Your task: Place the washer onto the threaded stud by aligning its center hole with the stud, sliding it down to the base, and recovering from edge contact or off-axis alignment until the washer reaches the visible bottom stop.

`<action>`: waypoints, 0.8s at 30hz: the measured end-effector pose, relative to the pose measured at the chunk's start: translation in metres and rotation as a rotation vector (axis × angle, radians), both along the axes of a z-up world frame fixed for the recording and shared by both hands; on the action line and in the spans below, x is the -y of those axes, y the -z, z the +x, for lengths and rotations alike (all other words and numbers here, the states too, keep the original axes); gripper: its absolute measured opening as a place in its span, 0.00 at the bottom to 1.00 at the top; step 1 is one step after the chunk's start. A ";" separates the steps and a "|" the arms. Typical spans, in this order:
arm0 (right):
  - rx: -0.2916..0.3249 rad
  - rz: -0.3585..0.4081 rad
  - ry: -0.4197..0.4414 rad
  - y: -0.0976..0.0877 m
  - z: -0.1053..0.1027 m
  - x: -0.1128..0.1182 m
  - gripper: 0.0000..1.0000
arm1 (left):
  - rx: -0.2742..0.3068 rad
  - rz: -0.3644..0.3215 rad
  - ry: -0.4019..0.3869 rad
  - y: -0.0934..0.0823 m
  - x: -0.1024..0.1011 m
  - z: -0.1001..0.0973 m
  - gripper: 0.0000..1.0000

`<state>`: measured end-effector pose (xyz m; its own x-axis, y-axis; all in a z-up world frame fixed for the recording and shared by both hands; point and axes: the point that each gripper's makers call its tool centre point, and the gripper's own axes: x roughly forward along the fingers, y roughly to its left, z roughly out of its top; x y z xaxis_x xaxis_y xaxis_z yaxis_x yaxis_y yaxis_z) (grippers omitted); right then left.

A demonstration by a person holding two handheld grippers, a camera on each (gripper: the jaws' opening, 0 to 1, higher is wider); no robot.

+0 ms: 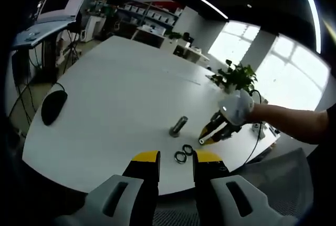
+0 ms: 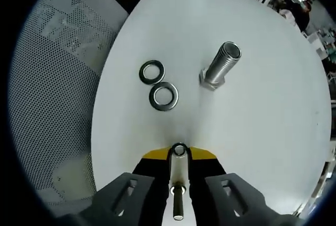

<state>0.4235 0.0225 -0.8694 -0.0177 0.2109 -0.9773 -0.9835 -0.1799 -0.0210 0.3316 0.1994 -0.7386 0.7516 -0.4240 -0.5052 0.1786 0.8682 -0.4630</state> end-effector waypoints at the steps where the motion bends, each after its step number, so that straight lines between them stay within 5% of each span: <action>1: 0.001 0.001 0.000 0.000 0.000 0.000 0.14 | 0.000 0.000 0.000 0.000 0.000 0.000 0.23; 11: 0.009 0.006 0.020 -0.005 0.000 0.006 0.14 | 0.001 0.002 0.004 0.000 0.000 0.000 0.23; 24: 0.013 0.107 0.030 -0.042 -0.009 0.002 0.14 | 0.002 0.001 0.002 0.000 0.000 0.000 0.23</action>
